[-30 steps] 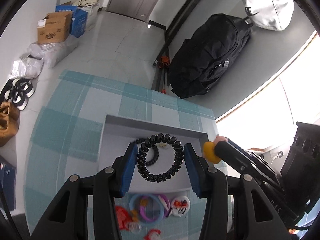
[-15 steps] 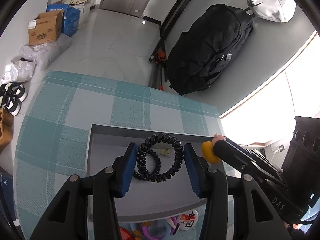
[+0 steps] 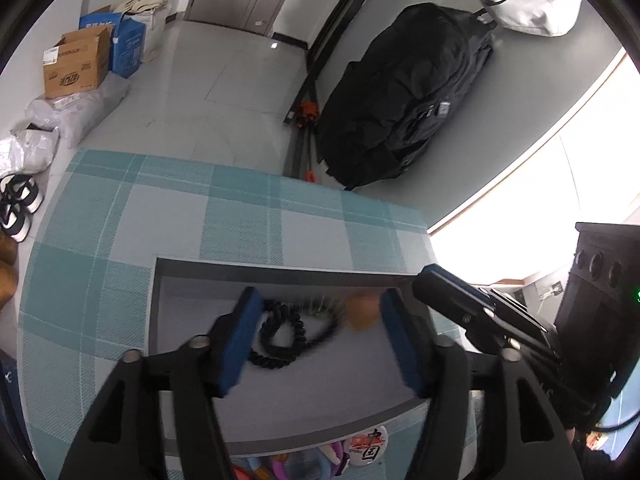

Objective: Organize jewelry
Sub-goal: 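Open both grippers over the grey box to drop bracelet and pig, then withdraw both grippers from the box back over the table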

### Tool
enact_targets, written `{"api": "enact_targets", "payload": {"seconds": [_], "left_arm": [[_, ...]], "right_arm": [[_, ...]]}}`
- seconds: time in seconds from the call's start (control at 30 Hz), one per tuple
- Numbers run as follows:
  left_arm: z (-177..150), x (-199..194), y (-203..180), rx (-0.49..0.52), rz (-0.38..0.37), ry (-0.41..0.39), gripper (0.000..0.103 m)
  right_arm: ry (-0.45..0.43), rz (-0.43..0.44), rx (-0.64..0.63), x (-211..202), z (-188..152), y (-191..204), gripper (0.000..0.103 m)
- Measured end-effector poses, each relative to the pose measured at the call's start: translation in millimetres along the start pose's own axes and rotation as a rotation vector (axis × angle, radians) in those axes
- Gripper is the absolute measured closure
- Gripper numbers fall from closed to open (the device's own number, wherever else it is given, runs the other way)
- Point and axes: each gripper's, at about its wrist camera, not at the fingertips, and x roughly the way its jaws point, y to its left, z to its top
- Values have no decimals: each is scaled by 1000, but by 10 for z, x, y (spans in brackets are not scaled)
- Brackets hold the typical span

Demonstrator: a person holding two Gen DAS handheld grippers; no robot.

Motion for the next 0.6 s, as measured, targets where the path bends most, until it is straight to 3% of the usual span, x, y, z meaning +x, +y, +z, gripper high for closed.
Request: {"api": "enact_targets", "payload": {"seconds": [0.07, 0.2, 0.27, 0.53, 0.6], "left_arm": [[-8, -52, -20, 9, -7, -26, 35], [-20, -111, -4, 10, 14, -42, 33], [-36, -126, 8, 5, 39, -52, 33], [-197, -325, -112, 61, 193, -131, 33], [-241, -364, -150, 82, 214, -140, 33]], "right_arm": [[-12, 16, 7, -48, 8, -16, 78], [-78, 30, 19, -212, 6, -34, 40], [-90, 8, 11, -256, 13, -31, 30], [-99, -58, -13, -347, -79, 20, 12], [-103, -67, -29, -375, -121, 60, 2]]}}
